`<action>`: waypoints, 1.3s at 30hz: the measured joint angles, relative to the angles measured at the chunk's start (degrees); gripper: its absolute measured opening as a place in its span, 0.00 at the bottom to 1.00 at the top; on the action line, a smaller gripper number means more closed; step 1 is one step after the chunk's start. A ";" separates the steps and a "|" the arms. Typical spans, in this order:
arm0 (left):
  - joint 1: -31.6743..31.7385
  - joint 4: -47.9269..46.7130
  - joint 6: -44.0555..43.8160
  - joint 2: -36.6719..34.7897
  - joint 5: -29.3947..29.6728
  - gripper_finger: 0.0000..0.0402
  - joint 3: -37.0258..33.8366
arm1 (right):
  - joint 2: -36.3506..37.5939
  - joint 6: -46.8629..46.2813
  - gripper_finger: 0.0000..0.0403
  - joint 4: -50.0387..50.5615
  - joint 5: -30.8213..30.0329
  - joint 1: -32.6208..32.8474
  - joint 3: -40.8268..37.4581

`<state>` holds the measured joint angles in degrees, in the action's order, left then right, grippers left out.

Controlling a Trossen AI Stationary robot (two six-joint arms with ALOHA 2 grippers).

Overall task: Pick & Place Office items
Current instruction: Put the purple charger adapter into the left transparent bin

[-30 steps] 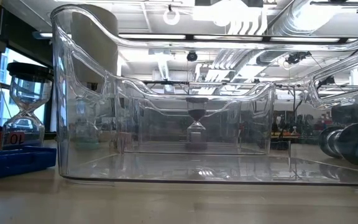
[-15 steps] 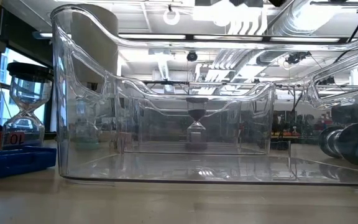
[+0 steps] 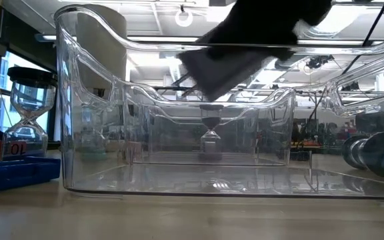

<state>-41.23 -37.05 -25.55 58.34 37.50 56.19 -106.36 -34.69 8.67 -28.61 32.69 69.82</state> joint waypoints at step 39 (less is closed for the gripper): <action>-0.31 7.56 -2.33 0.58 -0.33 0.68 -2.10 | -10.25 -3.12 0.54 -11.51 0.57 -2.85 0.00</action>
<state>-41.54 -29.50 -27.88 58.92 37.17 54.08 -116.62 -37.81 -2.84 -28.04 29.84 69.82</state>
